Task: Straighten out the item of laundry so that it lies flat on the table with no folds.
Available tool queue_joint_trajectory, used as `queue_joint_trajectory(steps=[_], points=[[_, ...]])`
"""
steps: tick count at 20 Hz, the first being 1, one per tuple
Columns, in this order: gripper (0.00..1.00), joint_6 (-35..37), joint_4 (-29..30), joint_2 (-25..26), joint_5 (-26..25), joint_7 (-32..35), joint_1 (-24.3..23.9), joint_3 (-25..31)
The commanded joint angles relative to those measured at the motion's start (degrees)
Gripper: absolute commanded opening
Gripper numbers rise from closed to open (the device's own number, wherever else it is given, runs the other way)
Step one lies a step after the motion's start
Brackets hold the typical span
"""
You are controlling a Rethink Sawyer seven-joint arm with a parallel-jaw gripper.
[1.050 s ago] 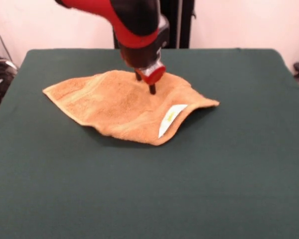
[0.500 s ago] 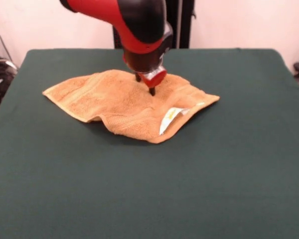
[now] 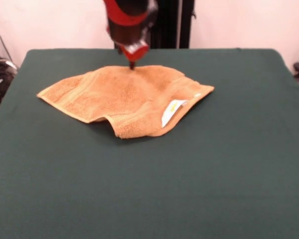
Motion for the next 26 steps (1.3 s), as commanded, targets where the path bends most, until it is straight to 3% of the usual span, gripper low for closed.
queue_joint_trajectory(steps=[1, 7, 9, 11, 13, 16, 21, 26], points=[[1.0, 5.9, 4.3, -2.1, -5.0, 1.5, -3.4, -3.1], [1.0, -1.8, 1.8, 1.3, -4.2, 0.0, -7.6, 5.1], [1.0, -8.0, 3.9, -1.5, -3.1, 1.7, -6.9, 7.1], [1.0, -9.2, 7.3, -7.3, -0.2, 2.6, -7.0, 9.6], [1.0, -6.1, 7.0, -11.7, -0.1, 3.3, -5.0, 8.9], [1.0, -0.8, 3.3, -13.9, -1.7, 4.7, -1.0, 6.2], [1.0, 6.2, -6.6, -11.8, -4.4, 8.2, 6.0, 0.4], [1.0, 12.2, -16.0, -8.9, -3.6, 10.4, 9.2, -2.4]])
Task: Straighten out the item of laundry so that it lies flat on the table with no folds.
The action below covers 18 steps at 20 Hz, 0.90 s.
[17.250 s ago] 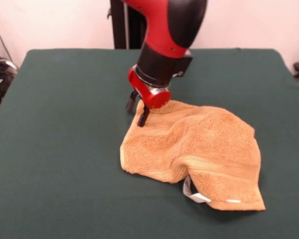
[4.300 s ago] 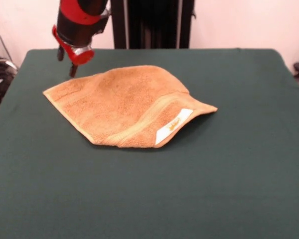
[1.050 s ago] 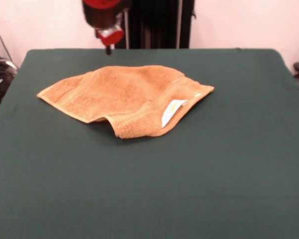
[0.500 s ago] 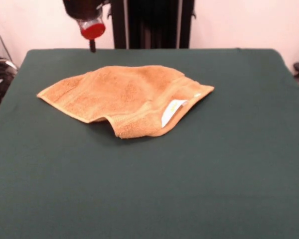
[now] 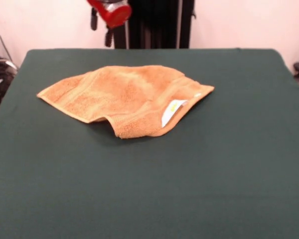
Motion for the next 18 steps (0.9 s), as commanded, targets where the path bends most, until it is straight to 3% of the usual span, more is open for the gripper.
queue_joint_trajectory(steps=[1, 11, 18], points=[[1.0, 12.7, -14.9, 3.0, 0.3, 10.3, 5.8, 1.0], [1.0, 21.1, -28.3, 5.9, 2.5, 9.3, 4.4, 3.5], [1.0, 25.2, -32.2, 8.7, 4.1, 7.4, 1.7, 6.1]])
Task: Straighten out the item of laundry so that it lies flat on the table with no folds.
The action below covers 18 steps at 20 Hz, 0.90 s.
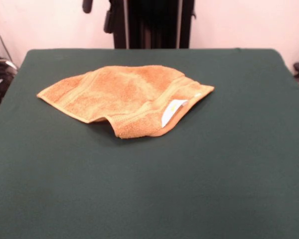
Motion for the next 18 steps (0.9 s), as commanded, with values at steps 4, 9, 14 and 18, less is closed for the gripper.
queue_joint_trajectory(steps=[4, 9, 14, 18], points=[[1.0, 8.3, -10.3, 9.6, 2.5, 4.6, -1.8, 8.5], [1.0, 8.2, -11.5, 11.5, 2.8, 4.8, -0.9, 9.3], [1.0, 5.6, -11.0, 13.8, 2.9, 8.0, 1.2, 8.4], [1.0, 4.0, -9.6, 15.0, 3.3, 10.4, 3.0, 7.5]])
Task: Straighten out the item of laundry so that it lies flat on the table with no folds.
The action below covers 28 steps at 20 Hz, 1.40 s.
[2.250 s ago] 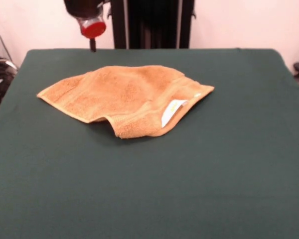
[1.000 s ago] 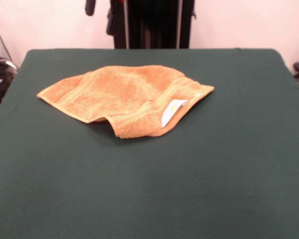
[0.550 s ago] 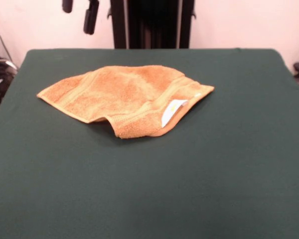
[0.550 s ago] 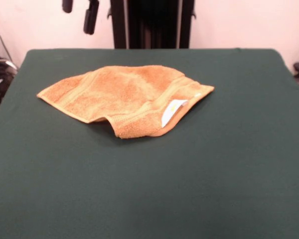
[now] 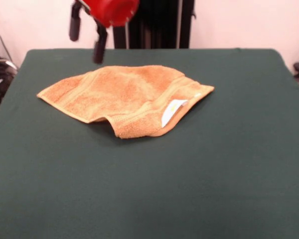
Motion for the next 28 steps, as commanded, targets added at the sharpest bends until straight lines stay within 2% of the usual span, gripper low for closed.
queue_joint_trajectory(steps=[1, 6, 15, 28], points=[[1.0, 0.3, 2.6, 6.9, 2.5, 10.5, 4.3, 7.4], [1.0, -3.7, 5.4, 7.2, 2.5, 9.7, 5.3, 7.1], [1.0, -1.7, 8.2, 6.7, 2.1, 8.8, 6.8, 5.3], [1.0, -4.7, 6.5, 9.6, 2.2, 8.0, 4.8, 5.9]])
